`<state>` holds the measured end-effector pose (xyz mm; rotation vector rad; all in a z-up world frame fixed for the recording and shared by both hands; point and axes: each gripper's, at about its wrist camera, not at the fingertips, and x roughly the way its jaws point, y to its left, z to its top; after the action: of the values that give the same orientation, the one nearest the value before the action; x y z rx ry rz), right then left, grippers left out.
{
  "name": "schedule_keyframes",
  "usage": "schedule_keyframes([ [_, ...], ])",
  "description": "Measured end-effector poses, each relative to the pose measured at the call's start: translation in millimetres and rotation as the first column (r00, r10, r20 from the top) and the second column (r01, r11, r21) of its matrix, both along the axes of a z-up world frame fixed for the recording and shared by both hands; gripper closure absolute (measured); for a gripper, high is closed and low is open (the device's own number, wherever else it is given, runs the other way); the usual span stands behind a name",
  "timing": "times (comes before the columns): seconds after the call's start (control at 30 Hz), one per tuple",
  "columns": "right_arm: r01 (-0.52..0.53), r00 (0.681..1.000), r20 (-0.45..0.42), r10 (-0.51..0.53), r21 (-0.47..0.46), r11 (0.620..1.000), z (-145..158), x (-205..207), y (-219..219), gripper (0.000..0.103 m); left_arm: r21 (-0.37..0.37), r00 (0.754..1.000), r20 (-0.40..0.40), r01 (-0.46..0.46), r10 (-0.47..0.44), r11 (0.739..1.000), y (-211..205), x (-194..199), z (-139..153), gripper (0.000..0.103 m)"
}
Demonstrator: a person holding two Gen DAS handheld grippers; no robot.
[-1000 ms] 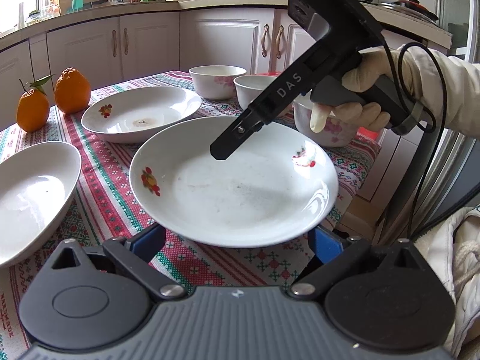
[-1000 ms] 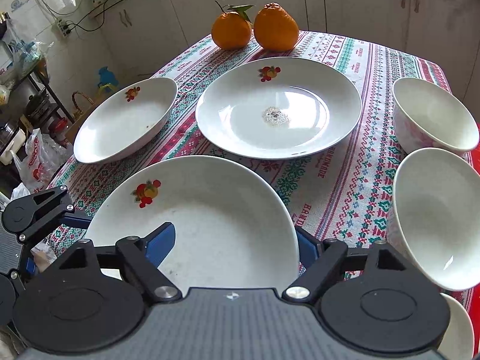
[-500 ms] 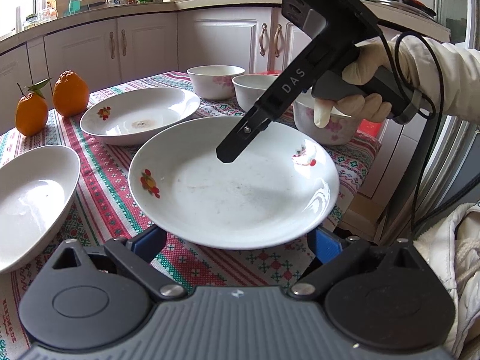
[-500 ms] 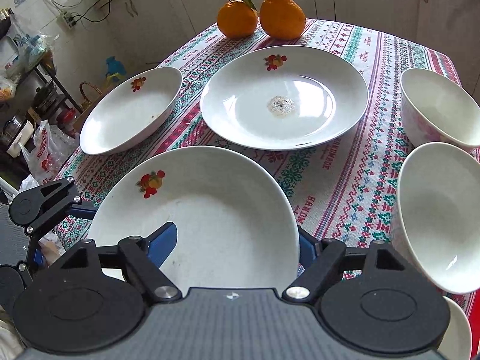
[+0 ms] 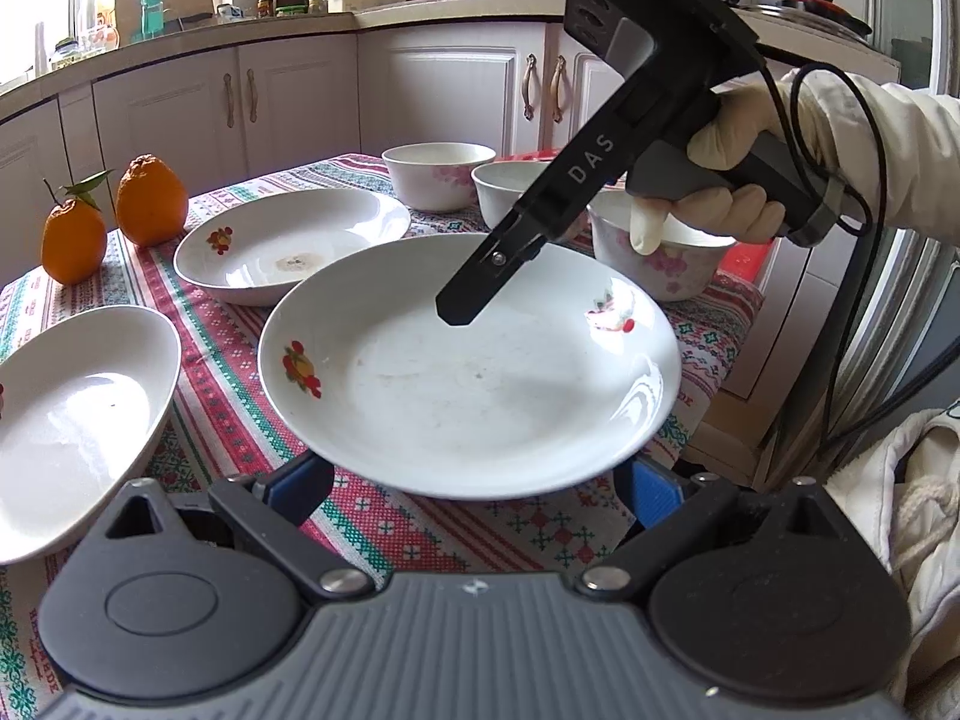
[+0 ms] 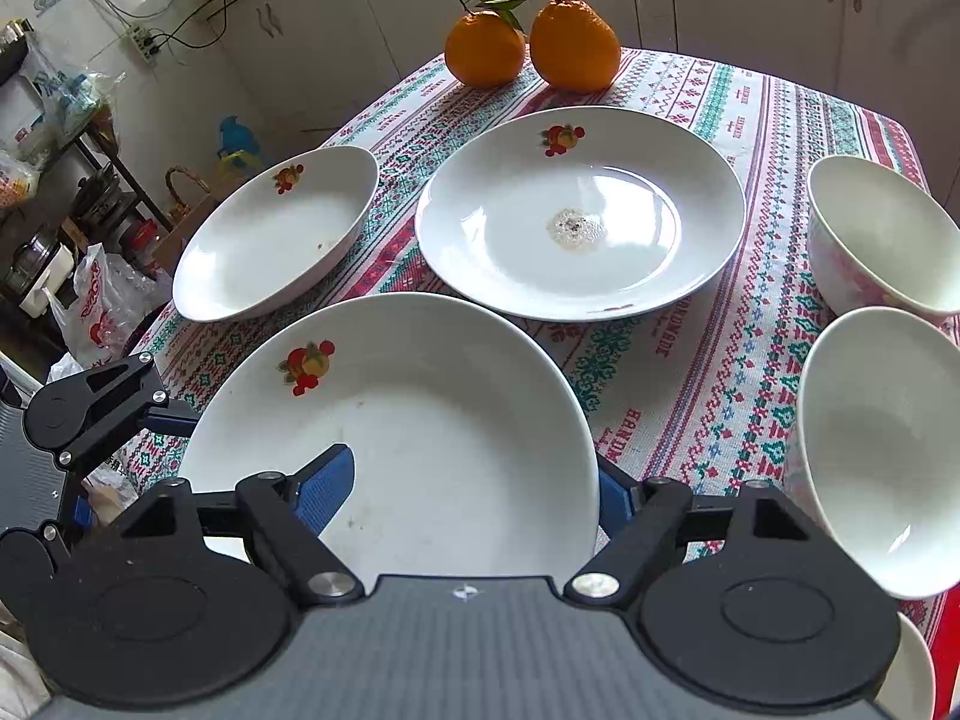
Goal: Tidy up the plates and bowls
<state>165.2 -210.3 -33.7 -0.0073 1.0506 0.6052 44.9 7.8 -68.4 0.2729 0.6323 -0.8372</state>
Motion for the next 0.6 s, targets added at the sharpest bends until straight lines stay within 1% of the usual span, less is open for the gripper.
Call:
schedule_keyframes([
  [0.33, -0.051, 0.998, 0.041, 0.051, -0.003, 0.999, 23.1, 16.4, 30.7, 0.017, -0.02, 0.998, 0.019, -0.054, 0.055, 0.998, 27.0, 8.0, 21.8, 0.004],
  [0.6, -0.141, 0.988, 0.067, 0.14, 0.003, 0.99, 35.2, 45.9, 82.9, 0.017, -0.024, 0.987, 0.041, -0.151, 0.152, 0.988, 67.2, 18.8, 36.6, 0.004],
])
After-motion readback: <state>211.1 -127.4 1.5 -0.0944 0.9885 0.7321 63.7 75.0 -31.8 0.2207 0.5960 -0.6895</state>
